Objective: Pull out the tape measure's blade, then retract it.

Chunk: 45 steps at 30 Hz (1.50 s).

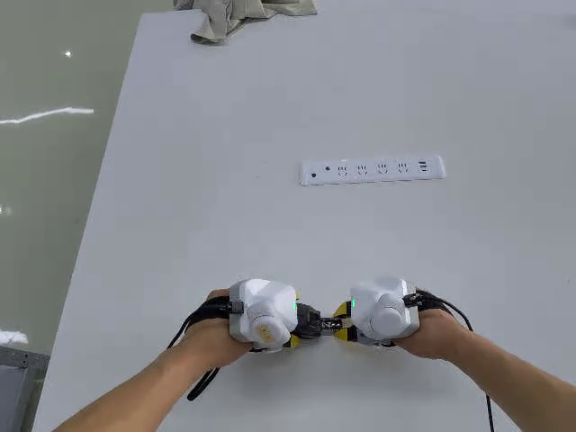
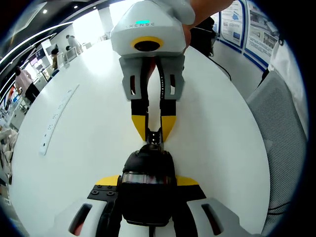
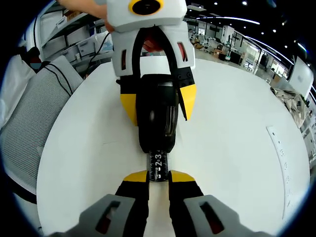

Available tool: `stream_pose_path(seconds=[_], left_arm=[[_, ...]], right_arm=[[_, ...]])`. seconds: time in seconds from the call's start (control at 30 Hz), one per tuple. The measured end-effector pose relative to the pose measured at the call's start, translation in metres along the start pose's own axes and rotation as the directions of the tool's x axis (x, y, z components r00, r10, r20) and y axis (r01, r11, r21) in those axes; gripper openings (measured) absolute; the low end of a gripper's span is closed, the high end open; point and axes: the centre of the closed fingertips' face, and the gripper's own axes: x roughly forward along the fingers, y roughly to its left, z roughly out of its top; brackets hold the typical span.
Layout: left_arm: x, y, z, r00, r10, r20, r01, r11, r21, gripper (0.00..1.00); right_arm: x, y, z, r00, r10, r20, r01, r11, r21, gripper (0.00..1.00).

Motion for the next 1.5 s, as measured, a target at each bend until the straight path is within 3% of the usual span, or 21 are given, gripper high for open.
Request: stream_pose_path(seconds=[1.5], left_arm=[[0.001, 0.001, 0.000, 0.9996, -0.003, -0.026, 0.003, 1.000, -0.002, 0.37]], right_arm=[[-0.037, -0.003, -0.053, 0.9975, -0.023, -0.067, 0.024, 1.000, 0.014, 0.13]])
